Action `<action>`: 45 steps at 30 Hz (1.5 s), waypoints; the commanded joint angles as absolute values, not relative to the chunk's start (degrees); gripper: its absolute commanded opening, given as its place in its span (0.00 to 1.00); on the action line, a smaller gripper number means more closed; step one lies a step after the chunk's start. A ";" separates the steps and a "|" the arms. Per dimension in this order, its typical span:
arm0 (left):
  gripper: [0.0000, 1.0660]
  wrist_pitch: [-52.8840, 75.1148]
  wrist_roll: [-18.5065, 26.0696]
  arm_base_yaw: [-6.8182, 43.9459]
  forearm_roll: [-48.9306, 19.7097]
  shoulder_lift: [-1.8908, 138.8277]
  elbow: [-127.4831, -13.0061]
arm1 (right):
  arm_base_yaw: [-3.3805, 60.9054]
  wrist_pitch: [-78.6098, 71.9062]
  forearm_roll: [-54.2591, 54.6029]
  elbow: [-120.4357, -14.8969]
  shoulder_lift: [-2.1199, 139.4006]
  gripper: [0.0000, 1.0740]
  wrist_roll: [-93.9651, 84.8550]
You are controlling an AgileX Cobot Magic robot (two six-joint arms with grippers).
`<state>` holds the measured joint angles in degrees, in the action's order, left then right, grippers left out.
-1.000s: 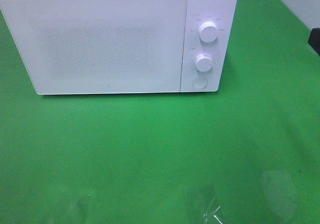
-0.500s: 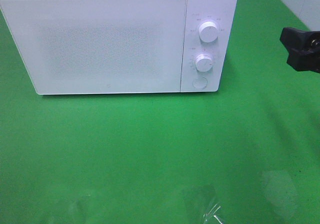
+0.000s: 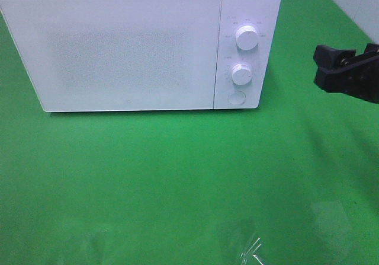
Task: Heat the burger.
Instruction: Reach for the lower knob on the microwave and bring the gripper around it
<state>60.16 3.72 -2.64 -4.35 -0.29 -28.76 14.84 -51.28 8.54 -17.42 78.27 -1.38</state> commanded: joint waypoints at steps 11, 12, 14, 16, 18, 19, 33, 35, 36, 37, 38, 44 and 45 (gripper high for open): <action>0.91 59.70 3.38 -2.86 -4.81 -1.49 -28.59 | 31.57 -62.57 29.11 -17.48 86.92 0.69 -11.80; 0.91 59.70 3.38 -2.86 -4.81 -1.49 -28.59 | 33.29 -64.29 32.03 -17.48 88.58 0.69 -11.80; 0.91 59.70 3.38 -2.86 -4.81 -1.49 -28.59 | 34.09 -64.74 33.35 -17.48 89.32 0.69 -11.80; 0.91 59.70 3.38 -2.86 -4.76 -1.49 -28.59 | 35.52 -65.78 35.41 -17.48 90.24 0.69 -11.80; 0.91 59.70 3.38 -2.86 -4.76 -1.49 -28.59 | 37.47 -66.69 37.76 -17.53 91.44 0.69 -11.80; 0.91 59.70 3.38 -2.86 -4.76 -1.49 -28.59 | 39.25 -66.81 39.94 -17.99 92.13 0.69 -11.86; 0.91 59.70 3.44 -2.86 -4.64 -1.49 -28.59 | 45.61 -67.61 50.36 -25.27 95.91 0.69 -19.48; 0.91 59.70 3.44 -2.86 -4.64 -1.49 -28.59 | 45.61 -67.90 50.36 -26.30 96.89 0.69 -21.08; 0.91 59.70 3.44 -2.86 -4.64 -1.49 -28.59 | 45.61 -67.90 50.36 -26.30 96.89 0.69 -21.08; 0.91 59.70 3.44 -2.86 -4.64 -1.49 -28.59 | 45.61 -67.90 50.36 -27.27 98.26 0.69 -21.83; 0.91 59.70 3.44 -2.86 -4.64 -1.49 -28.59 | 45.61 -67.90 50.36 -27.27 98.26 0.69 -21.83; 0.91 59.70 3.44 -2.86 -4.64 -1.49 -28.59 | 45.61 -68.58 48.24 -29.91 102.04 0.68 -21.26; 0.91 59.70 3.44 -2.86 -4.64 -1.49 -28.59 | 45.61 -68.70 47.61 -30.25 102.56 0.68 -20.86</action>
<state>60.16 3.72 -2.64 -4.35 -0.29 -28.76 45.32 -67.67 49.68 -29.11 101.59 -20.91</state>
